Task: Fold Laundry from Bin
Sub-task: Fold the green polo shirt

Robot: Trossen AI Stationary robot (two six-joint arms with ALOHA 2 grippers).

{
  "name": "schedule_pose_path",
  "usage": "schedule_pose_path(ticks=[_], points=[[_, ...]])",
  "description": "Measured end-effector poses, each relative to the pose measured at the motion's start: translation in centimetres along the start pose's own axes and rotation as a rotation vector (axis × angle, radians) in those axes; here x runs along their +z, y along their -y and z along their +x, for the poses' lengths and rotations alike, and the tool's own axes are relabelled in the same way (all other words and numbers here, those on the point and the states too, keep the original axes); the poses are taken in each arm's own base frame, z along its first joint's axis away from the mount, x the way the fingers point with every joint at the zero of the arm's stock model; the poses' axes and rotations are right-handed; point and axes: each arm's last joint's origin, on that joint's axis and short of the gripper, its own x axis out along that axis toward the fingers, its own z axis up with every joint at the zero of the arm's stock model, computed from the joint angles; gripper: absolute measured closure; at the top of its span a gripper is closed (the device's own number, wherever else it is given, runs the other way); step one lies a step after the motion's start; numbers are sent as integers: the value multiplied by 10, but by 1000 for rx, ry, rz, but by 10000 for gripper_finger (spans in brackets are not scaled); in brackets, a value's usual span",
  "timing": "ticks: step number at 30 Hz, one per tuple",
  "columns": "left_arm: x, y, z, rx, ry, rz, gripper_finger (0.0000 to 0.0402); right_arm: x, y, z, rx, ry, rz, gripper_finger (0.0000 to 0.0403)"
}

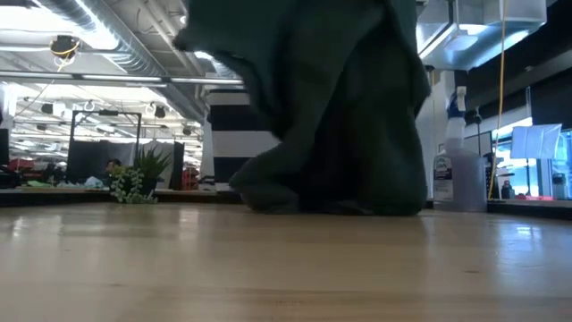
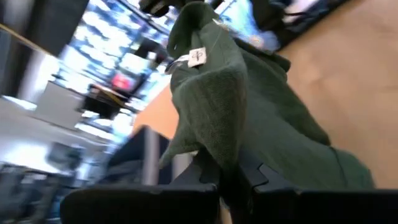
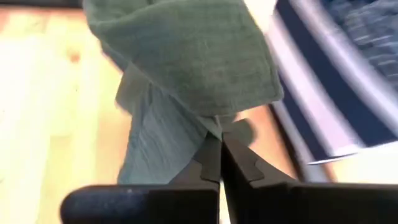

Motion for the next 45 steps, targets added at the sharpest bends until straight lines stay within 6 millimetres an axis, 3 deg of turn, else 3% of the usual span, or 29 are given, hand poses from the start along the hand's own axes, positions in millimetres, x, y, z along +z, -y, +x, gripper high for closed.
schedule_pose_path(ticks=[9, 16, 24, 31, 35, 38, 45], points=[[10, 63, 8, -282, -129, -121, 401, -54, -54, 54, 147, -12, 8, 403], [27, 127, 32, -469, -234, -125, 401, -90, -103, 70, 305, -101, -66, 403], [28, 190, 71, -698, -417, -193, 399, -119, -146, 86, 438, -183, -108, 403], [19, 236, 93, -883, -557, -181, 344, -133, -176, 104, 578, -330, -147, 384], [16, 250, 99, -918, -605, -188, 304, -142, -190, 111, 619, -423, -140, 335], [16, 249, 100, -881, -600, -189, 283, -146, -195, 113, 639, -453, -143, 290], [19, 238, 107, -620, -514, -160, 276, -123, -195, 103, 662, -404, -112, 219]])
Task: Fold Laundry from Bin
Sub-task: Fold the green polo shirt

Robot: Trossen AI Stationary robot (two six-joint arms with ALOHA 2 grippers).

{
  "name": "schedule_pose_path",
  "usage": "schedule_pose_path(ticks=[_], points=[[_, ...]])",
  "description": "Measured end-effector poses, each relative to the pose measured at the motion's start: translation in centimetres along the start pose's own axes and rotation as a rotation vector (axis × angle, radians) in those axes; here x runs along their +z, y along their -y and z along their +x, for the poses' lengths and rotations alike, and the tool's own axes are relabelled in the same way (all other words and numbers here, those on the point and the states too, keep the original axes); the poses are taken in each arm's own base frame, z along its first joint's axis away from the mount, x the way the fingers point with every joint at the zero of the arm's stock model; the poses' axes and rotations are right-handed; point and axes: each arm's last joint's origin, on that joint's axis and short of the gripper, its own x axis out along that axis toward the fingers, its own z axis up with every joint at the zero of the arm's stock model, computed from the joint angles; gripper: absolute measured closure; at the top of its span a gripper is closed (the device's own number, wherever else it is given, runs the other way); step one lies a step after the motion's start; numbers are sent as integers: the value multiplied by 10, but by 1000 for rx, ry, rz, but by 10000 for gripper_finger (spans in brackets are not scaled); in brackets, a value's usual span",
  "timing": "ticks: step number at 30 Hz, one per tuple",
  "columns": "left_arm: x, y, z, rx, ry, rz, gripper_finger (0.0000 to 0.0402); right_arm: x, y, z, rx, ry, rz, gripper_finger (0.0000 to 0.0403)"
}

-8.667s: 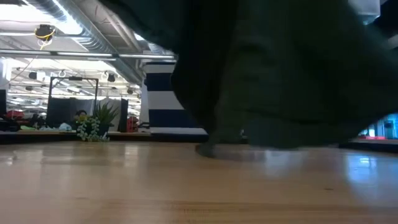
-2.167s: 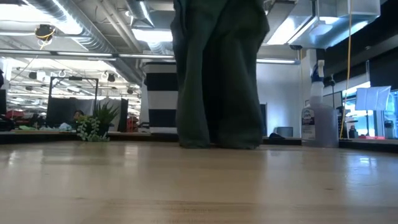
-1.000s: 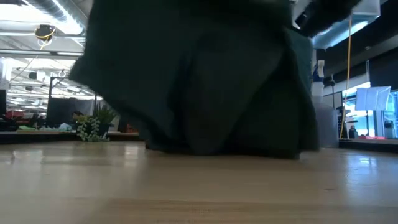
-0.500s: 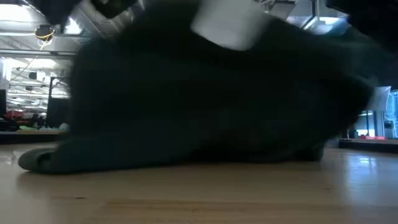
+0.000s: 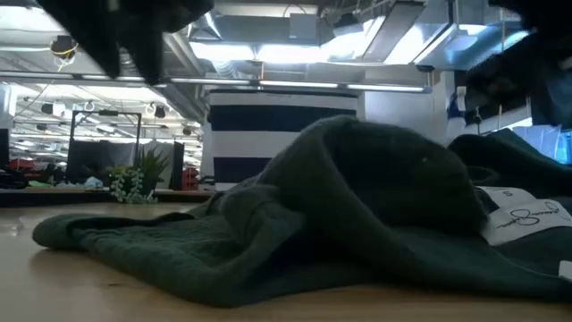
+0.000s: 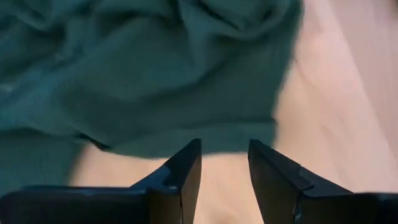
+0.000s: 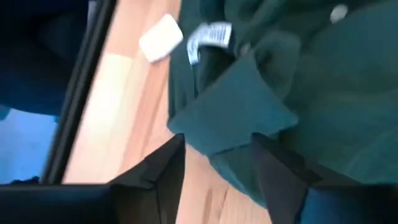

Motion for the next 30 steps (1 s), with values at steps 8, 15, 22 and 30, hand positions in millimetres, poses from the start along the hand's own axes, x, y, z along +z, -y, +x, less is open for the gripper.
schedule_pose_path(ticks=[8, 15, 22, 30], points=[[-4, -17, 37, 12, 117, -37, 278, 14, -3, -24, -165, -10, -24, 221], [-30, -24, 74, -32, 150, -120, 278, 6, 5, -20, -329, -32, -31, 242], [-50, -21, 86, -79, 85, -193, 278, 1, 16, -22, -467, -62, -20, 251], [-67, -2, 88, -139, -6, -250, 278, 4, 31, -25, -508, -77, -1, 251]])
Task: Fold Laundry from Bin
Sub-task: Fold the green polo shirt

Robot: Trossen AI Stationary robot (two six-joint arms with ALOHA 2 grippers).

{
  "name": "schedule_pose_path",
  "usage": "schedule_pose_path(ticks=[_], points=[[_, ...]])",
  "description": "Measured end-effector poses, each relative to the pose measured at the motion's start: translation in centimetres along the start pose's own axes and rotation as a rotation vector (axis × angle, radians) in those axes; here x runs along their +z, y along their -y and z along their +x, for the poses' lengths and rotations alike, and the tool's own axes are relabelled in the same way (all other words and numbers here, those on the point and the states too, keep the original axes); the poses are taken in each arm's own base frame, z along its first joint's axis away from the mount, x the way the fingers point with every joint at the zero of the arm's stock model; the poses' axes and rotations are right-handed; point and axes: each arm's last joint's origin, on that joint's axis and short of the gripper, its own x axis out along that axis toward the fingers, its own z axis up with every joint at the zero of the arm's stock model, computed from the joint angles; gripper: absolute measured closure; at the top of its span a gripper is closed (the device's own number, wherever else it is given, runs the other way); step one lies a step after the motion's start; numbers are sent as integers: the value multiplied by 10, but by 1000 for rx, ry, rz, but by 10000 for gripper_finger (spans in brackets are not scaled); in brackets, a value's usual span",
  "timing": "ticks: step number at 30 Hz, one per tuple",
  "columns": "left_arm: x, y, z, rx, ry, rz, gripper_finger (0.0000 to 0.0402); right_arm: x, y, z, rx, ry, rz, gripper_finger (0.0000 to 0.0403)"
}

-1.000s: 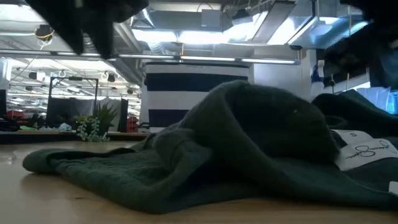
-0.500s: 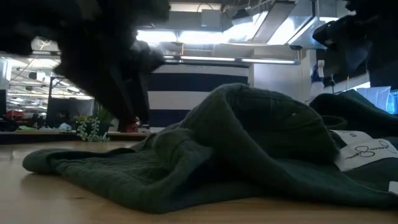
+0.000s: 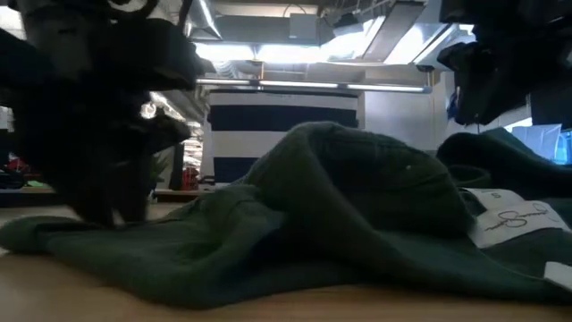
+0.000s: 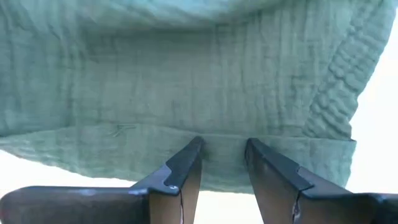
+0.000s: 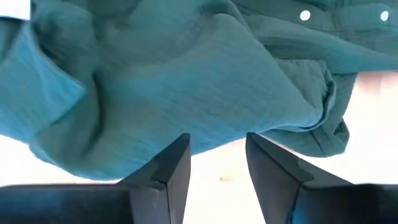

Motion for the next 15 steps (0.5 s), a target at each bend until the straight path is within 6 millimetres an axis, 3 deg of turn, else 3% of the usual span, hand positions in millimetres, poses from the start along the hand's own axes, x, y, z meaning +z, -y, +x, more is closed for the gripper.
schedule_pose_path(ticks=[9, 15], points=[[-42, 23, -14, -55, -379, -66, 278, 0, 1, 0, -2, -1, -9, 251], [-68, 19, -36, 80, -607, -130, 278, -9, -2, 16, 6, 12, -2, 251]])
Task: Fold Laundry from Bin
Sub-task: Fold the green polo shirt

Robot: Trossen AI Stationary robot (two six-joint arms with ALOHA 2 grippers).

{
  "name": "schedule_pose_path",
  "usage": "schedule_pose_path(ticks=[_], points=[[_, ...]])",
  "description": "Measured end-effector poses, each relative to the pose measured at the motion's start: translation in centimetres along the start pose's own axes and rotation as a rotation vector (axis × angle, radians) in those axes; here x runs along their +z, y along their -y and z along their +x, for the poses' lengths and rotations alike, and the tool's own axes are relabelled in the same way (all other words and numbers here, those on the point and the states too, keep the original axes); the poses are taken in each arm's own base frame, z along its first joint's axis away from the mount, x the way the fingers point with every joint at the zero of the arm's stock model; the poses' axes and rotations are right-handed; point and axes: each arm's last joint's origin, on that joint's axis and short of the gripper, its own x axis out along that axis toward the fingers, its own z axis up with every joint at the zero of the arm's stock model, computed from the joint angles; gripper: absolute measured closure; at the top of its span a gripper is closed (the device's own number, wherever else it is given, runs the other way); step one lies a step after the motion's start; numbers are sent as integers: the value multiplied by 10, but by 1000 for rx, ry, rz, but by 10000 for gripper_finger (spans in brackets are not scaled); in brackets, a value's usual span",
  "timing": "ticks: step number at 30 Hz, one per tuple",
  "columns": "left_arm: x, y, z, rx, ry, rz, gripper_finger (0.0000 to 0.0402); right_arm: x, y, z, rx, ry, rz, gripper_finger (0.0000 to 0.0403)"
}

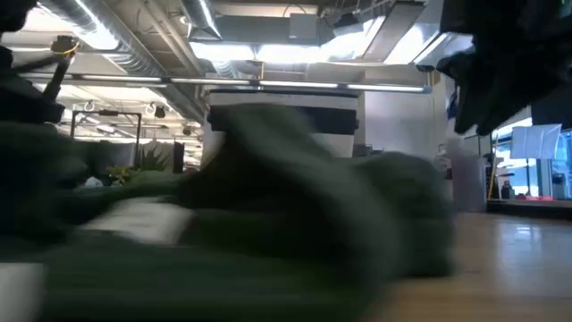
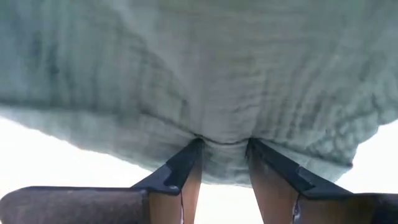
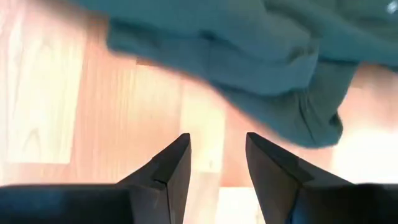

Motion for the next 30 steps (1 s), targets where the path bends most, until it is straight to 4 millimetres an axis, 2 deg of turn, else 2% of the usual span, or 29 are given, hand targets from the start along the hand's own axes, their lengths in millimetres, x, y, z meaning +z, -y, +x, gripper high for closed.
schedule_pose_path(ticks=[6, 11, 15, 18, 21, 26, 30], points=[[-8, -10, -20, 148, 14, -81, 278, -19, -8, 31, 83, 71, 53, 251], [6, -8, -40, 214, 235, -92, 278, -17, -12, 43, 142, 252, 109, 251], [29, 1, -47, 136, 464, -52, 278, -6, -9, 50, 152, 358, 167, 251], [44, 4, -47, 76, 578, -28, 278, 0, -5, 62, 144, 373, 198, 251], [52, 4, -43, 59, 612, -27, 278, 0, -2, 79, 148, 326, 210, 251], [59, 2, -31, 72, 586, -39, 278, 1, -4, 101, 187, 304, 236, 251], [64, -1, -22, 76, 545, -44, 278, 6, -9, 108, 249, 307, 242, 251]])
